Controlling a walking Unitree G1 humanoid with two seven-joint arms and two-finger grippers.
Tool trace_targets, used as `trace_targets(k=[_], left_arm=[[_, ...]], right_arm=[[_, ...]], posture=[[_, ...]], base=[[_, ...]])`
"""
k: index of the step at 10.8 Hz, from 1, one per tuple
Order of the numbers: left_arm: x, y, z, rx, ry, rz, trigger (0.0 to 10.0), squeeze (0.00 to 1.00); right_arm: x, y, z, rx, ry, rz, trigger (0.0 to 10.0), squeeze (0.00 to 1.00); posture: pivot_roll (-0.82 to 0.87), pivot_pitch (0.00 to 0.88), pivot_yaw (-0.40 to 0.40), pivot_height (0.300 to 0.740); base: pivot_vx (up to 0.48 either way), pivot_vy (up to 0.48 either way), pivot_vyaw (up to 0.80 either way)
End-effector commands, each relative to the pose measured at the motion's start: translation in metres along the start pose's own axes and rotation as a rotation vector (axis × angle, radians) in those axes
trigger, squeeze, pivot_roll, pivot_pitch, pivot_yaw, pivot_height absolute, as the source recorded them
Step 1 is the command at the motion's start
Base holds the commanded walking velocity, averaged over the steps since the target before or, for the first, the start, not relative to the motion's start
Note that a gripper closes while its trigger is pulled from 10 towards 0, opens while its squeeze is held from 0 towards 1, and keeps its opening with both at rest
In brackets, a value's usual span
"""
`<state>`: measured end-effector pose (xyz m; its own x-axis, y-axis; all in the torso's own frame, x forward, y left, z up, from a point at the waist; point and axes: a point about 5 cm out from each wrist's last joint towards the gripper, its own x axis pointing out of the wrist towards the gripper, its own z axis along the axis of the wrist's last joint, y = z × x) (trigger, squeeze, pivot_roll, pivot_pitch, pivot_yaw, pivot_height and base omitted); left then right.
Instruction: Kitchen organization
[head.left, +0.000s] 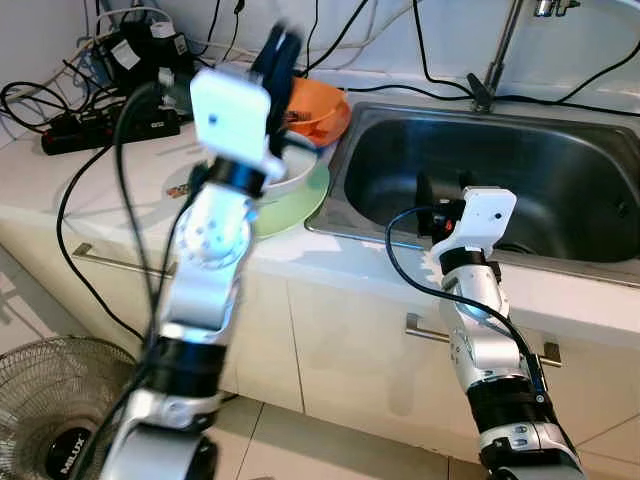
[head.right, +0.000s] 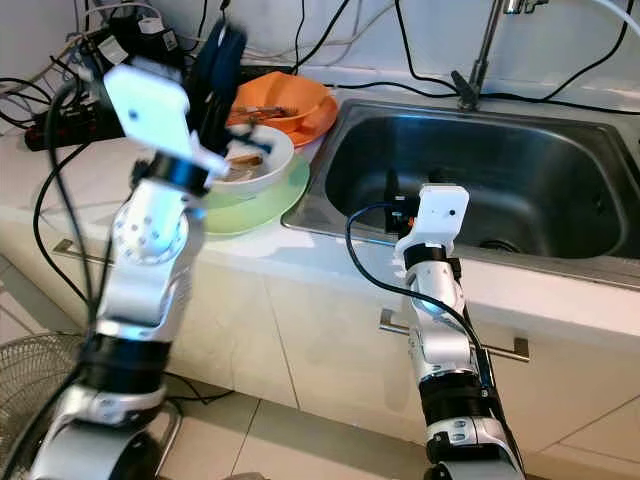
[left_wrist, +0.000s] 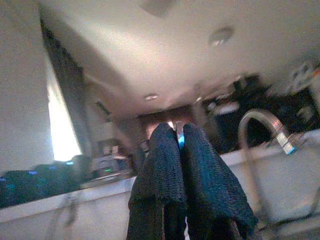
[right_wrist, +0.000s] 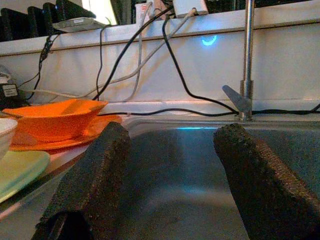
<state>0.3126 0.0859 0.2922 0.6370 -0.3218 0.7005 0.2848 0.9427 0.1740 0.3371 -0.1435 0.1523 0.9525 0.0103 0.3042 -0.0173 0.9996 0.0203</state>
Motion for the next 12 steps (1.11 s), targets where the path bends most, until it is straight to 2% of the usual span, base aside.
trace_targets(k=[1, 2, 4, 5, 6, 9, 10, 12], left_arm=[[0.006, -0.005, 0.005, -0.08, -0.025, -0.021, 10.0, 0.0], [0.011, -0.011, 0.0, -0.264, -0.019, 0.007, 10.0, 0.0], [0.015, -0.007, -0.011, -0.464, -0.006, 0.066, 10.0, 0.0], [0.016, -0.006, -0.013, -0.483, -0.003, 0.075, 10.0, 0.0], [0.013, 0.004, -0.024, -0.489, 0.023, 0.094, 10.0, 0.0], [0.013, 0.01, -0.029, -0.508, 0.035, 0.097, 10.0, 0.0], [0.013, 0.011, -0.031, -0.519, 0.037, 0.1, 10.0, 0.0], [0.013, 0.012, -0.033, -0.529, 0.041, 0.102, 10.0, 0.0]], right_arm=[[0.002, 0.001, 0.002, 0.001, -0.009, -0.002, 10.0, 0.0], [0.002, 0.001, 0.002, 0.0, -0.009, 0.0, 10.0, 0.0], [0.002, 0.002, 0.004, -0.008, -0.018, 0.005, 10.0, 0.0], [0.002, 0.002, 0.004, -0.01, -0.019, 0.007, 10.0, 0.0], [0.0, 0.002, 0.004, -0.021, -0.02, 0.022, 10.0, 0.0], [0.001, 0.001, 0.013, -0.02, -0.04, 0.086, 10.0, 0.0], [0.004, 0.001, 0.023, -0.052, -0.062, 0.167, 10.0, 0.0], [0.008, -0.001, 0.038, -0.093, -0.098, 0.255, 10.0, 0.0]], posture=[[0.06, 0.0, 0.057, 0.74], [0.05, 0.0, 0.06, 0.74], [0.04, 0.0, 0.064, 0.74], [0.03, 0.0, 0.065, 0.74], [0.03, 0.0, 0.067, 0.74], [0.03, 0.0, 0.065, 0.74], [0.02, 0.0, 0.068, 0.74], [0.02, 0.0, 0.068, 0.74]], base=[[0.0, 0.0, 0.0], [0.0, 0.0, 0.0], [0.0, 0.0, 0.0], [0.0, 0.0, 0.0], [0.0, 0.0, 0.0], [0.0, 0.0, 0.0], [0.0, 0.0, 0.0], [0.0, 0.0, 0.0]])
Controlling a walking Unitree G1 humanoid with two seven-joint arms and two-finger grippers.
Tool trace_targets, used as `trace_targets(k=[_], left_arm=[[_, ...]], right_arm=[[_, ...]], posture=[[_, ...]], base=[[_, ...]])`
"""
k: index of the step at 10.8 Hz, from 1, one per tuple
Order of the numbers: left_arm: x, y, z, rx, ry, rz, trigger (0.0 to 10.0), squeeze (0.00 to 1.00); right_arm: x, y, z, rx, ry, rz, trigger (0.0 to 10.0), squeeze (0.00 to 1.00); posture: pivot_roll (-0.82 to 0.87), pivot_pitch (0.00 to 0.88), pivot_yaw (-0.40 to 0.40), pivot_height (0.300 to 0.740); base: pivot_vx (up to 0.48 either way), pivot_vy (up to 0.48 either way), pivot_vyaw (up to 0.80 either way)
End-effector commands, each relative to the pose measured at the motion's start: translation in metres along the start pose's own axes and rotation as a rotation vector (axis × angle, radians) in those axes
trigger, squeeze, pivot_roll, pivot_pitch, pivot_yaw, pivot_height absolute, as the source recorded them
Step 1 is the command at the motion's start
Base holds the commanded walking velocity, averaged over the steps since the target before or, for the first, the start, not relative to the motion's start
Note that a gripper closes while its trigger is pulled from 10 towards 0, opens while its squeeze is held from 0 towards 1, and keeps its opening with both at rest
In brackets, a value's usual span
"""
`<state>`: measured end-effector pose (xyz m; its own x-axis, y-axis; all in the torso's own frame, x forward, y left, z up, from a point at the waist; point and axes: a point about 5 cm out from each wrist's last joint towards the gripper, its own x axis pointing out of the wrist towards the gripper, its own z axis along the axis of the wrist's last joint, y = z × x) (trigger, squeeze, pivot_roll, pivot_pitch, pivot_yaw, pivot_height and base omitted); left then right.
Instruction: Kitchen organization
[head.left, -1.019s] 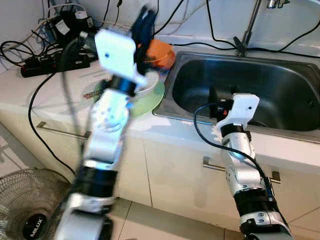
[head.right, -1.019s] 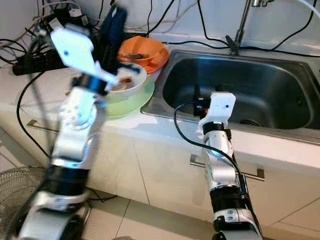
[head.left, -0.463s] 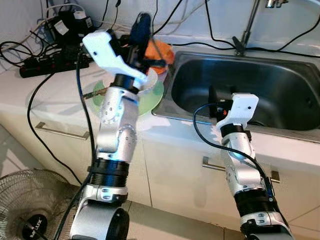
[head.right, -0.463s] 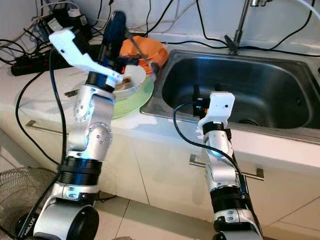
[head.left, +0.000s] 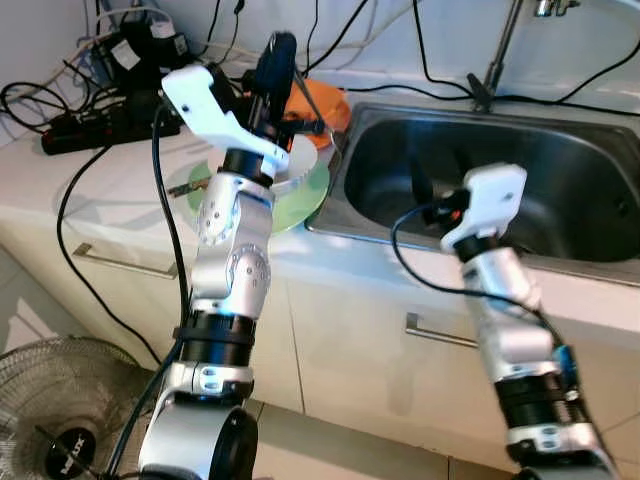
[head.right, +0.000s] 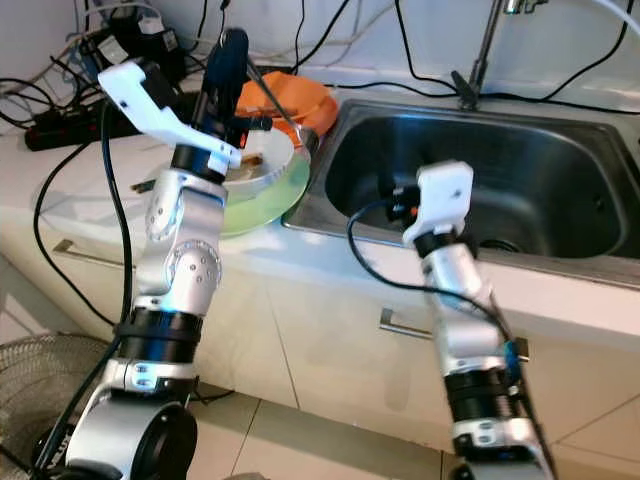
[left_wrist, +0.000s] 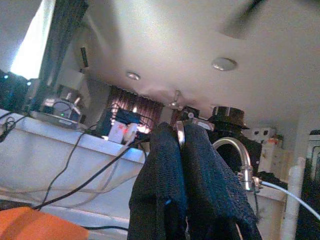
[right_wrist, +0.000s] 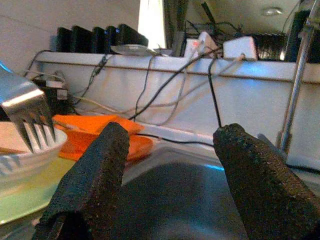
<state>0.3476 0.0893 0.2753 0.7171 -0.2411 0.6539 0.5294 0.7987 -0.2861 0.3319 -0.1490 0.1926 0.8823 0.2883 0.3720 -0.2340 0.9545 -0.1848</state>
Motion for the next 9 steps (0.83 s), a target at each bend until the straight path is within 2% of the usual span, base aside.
trace_targets(k=[1, 2, 3, 4, 5, 9], left_arm=[[0.003, 0.0, 0.001, -0.012, -0.002, -0.015, 10.0, 0.0], [0.003, -0.001, 0.001, -0.017, 0.0, -0.017, 10.0, 0.0], [0.004, -0.002, 0.0, -0.03, 0.005, -0.021, 10.0, 0.0], [0.004, -0.003, -0.005, -0.066, 0.031, -0.032, 10.0, 0.0], [0.002, -0.006, -0.011, -0.087, 0.062, -0.054, 10.0, 0.0], [0.001, -0.018, -0.017, -0.144, 0.098, -0.127, 10.0, 0.0]], right_arm=[[0.006, 0.005, 0.016, -0.01, -0.045, 0.087, 10.0, 0.0], [0.006, 0.006, 0.019, -0.007, -0.051, 0.112, 10.0, 0.0], [0.007, 0.009, 0.021, -0.002, -0.055, 0.135, 10.0, 1.0], [0.008, 0.014, 0.021, 0.008, -0.051, 0.159, 10.0, 1.0], [0.008, 0.018, 0.021, 0.008, -0.045, 0.18, 10.0, 0.0], [0.007, 0.034, 0.021, 0.031, -0.034, 0.244, 10.0, 0.0]], posture=[[0.02, 0.0, 0.071, 0.74], [0.02, 0.0, 0.072, 0.74], [0.02, 0.0, 0.073, 0.74], [0.03, 0.0, 0.075, 0.74], [0.02, 0.0, 0.078, 0.74], [0.03, 0.0, 0.081, 0.74]], base=[[0.0, 0.0, 0.0], [0.0, 0.0, 0.0], [0.0, 0.0, 0.0], [0.0, 0.0, 0.0], [0.0, 0.0, 0.0], [0.0, 0.0, 0.0]])
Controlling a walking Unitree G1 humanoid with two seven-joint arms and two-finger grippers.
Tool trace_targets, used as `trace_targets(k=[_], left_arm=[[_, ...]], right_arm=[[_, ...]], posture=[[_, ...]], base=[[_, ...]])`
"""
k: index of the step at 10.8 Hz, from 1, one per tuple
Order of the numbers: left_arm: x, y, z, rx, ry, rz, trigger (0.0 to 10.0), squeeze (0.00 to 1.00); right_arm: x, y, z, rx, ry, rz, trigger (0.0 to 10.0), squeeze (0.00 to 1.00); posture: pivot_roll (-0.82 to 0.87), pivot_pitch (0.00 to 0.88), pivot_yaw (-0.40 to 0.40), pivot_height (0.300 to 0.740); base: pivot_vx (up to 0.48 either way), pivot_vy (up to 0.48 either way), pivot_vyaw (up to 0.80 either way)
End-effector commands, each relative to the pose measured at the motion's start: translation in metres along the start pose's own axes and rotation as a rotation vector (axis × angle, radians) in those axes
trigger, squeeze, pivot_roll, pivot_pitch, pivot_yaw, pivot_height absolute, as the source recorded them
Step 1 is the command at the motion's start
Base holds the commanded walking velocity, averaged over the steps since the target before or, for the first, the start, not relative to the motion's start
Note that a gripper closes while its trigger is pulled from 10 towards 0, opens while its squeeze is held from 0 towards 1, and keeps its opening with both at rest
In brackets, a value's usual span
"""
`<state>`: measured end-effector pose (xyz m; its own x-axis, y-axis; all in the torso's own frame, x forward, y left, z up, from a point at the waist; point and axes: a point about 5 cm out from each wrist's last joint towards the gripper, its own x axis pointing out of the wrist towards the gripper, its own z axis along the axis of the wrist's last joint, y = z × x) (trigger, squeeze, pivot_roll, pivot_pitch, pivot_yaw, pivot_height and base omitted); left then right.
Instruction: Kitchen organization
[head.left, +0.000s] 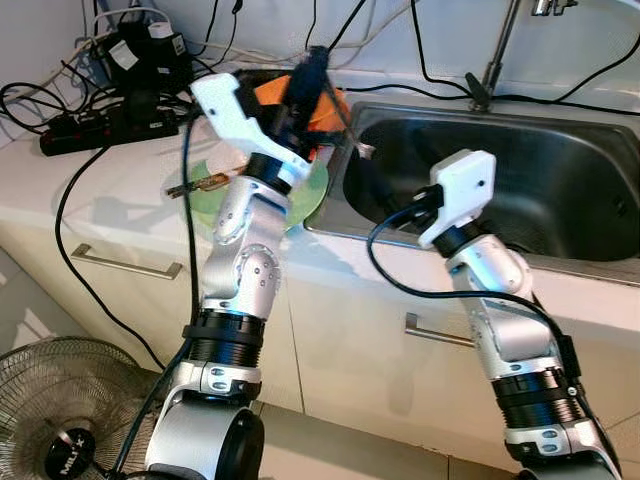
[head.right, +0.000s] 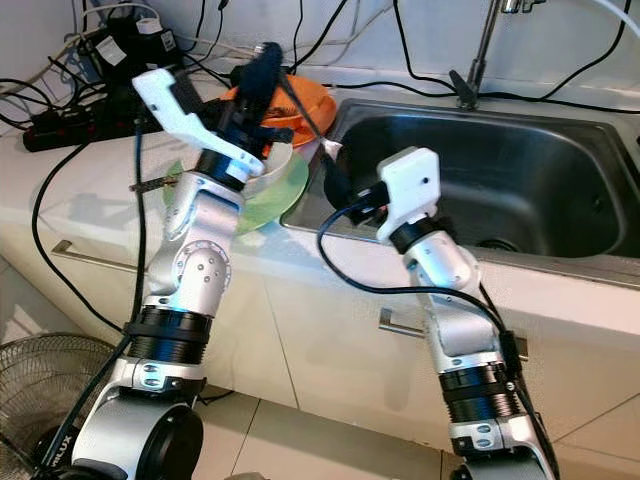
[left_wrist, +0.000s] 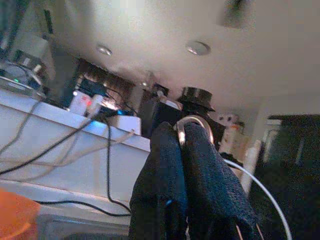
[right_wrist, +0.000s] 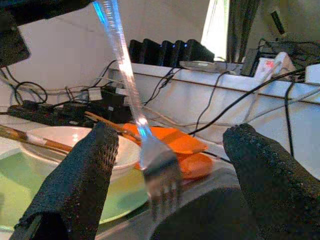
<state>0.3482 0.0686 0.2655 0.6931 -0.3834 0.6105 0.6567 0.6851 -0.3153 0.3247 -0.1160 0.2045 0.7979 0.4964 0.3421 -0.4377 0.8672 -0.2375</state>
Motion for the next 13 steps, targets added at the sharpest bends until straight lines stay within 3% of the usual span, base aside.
trace_targets(k=[1, 4, 10, 11, 12, 13], left_arm=[[0.003, -0.006, 0.0, -0.008, 0.003, -0.035, 10.0, 0.0], [-0.001, -0.012, -0.012, -0.019, 0.07, -0.083, 10.0, 0.0], [-0.005, -0.026, -0.026, -0.035, 0.139, -0.152, 10.0, 0.0], [-0.007, -0.03, -0.029, -0.044, 0.15, -0.166, 10.0, 0.0], [-0.008, -0.036, -0.031, -0.055, 0.15, -0.179, 10.0, 0.0], [-0.007, -0.037, -0.03, -0.057, 0.146, -0.183, 10.0, 0.0]], right_arm=[[0.001, 0.004, 0.005, -0.001, -0.016, 0.021, 10.0, 0.0], [0.007, 0.011, 0.015, -0.001, -0.054, 0.04, 10.0, 0.0], [0.006, 0.011, 0.012, 0.003, -0.044, 0.026, 10.0, 0.0], [0.005, 0.012, 0.011, 0.008, -0.039, 0.026, 6.8, 0.0], [0.005, 0.013, 0.008, 0.015, -0.03, 0.032, 2.4, 0.0], [0.005, 0.013, 0.008, 0.017, -0.027, 0.037, 2.2, 0.0]], posture=[[0.03, 0.0, 0.081, 0.74], [0.02, 0.0, 0.093, 0.74], [0.02, 0.0, 0.097, 0.74], [0.03, 0.0, 0.095, 0.74], [0.03, 0.0, 0.091, 0.74], [0.03, 0.0, 0.089, 0.74]], base=[[0.0, 0.0, 0.0], [0.0, 0.0, 0.0], [0.0, 0.0, 0.0], [0.0, 0.0, 0.0], [0.0, 0.0, 0.0], [0.0, 0.0, 0.0]])
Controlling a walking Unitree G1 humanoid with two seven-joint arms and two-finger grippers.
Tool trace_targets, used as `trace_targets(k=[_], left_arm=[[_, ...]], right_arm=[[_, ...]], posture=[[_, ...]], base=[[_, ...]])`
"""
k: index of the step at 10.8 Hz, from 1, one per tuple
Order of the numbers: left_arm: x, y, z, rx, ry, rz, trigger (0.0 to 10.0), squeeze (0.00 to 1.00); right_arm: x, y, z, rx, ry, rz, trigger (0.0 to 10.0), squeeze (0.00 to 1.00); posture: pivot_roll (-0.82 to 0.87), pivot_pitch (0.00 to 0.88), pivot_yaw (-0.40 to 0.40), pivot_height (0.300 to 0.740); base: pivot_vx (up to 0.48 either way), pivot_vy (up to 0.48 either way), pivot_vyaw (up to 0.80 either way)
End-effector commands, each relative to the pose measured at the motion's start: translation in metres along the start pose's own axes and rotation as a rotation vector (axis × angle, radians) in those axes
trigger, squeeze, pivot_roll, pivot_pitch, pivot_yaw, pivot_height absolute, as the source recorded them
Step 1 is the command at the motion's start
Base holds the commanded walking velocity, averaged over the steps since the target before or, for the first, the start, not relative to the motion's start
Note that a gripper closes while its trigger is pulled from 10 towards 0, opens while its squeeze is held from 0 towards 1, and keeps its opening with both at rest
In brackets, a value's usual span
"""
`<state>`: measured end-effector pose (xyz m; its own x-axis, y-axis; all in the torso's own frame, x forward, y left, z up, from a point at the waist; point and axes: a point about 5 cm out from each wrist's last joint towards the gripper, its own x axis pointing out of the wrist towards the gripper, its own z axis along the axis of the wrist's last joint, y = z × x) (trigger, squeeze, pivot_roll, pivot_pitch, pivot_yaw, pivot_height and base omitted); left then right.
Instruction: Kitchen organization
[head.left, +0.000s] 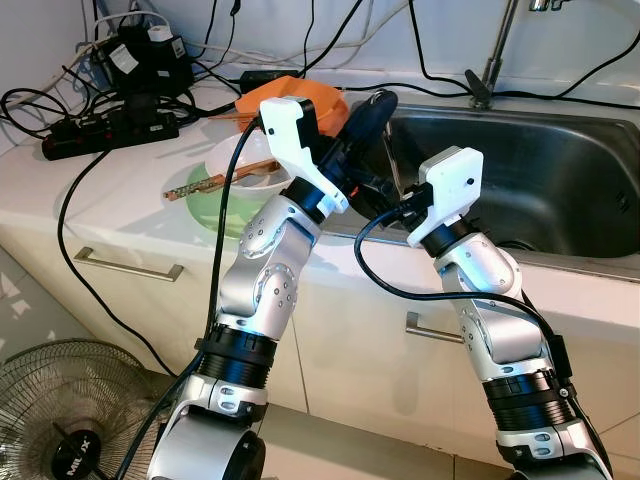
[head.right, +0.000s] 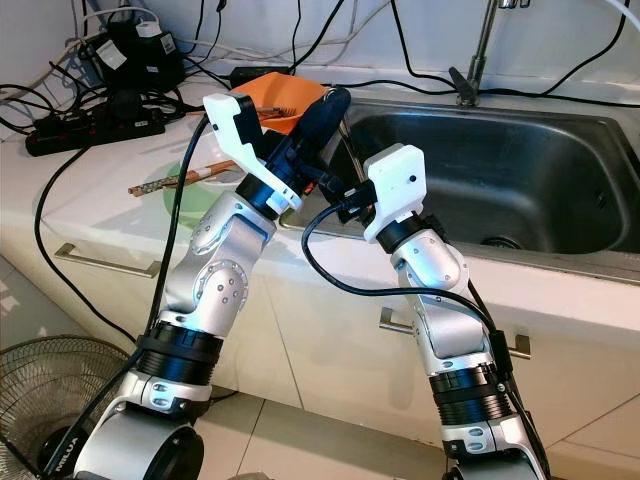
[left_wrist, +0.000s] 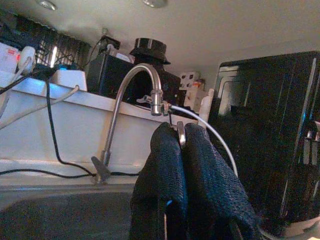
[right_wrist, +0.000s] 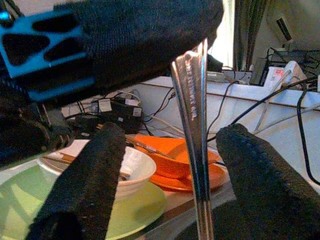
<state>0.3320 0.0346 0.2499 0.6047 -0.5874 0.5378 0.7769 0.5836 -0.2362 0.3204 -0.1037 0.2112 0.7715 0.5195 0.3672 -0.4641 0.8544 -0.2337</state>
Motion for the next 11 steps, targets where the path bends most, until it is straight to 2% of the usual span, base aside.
trace_targets(k=[1, 2, 11], left_arm=[[0.0035, -0.0089, -0.0001, -0.026, -0.02, -0.016, 10.0, 0.0], [0.0033, -0.0085, 0.0007, -0.023, -0.022, -0.016, 10.0, 0.0], [0.0037, -0.0073, 0.0057, -0.009, -0.041, -0.009, 10.0, 0.0]], right_arm=[[0.0002, 0.0024, -0.0017, 0.003, 0.01, 0.013, 2.1, 0.0], [0.0002, 0.0023, -0.0031, 0.002, 0.015, 0.014, 0.0, 0.0], [-0.0008, -0.0011, -0.0075, -0.011, 0.027, 0.002, 0.0, 0.0]], posture=[[0.03, 0.0, 0.087, 0.74], [0.03, 0.0, 0.087, 0.74], [0.03, 0.0, 0.081, 0.74]], base=[[0.0, 0.0, 0.0], [0.0, 0.0, 0.0], [0.0, 0.0, 0.0]])
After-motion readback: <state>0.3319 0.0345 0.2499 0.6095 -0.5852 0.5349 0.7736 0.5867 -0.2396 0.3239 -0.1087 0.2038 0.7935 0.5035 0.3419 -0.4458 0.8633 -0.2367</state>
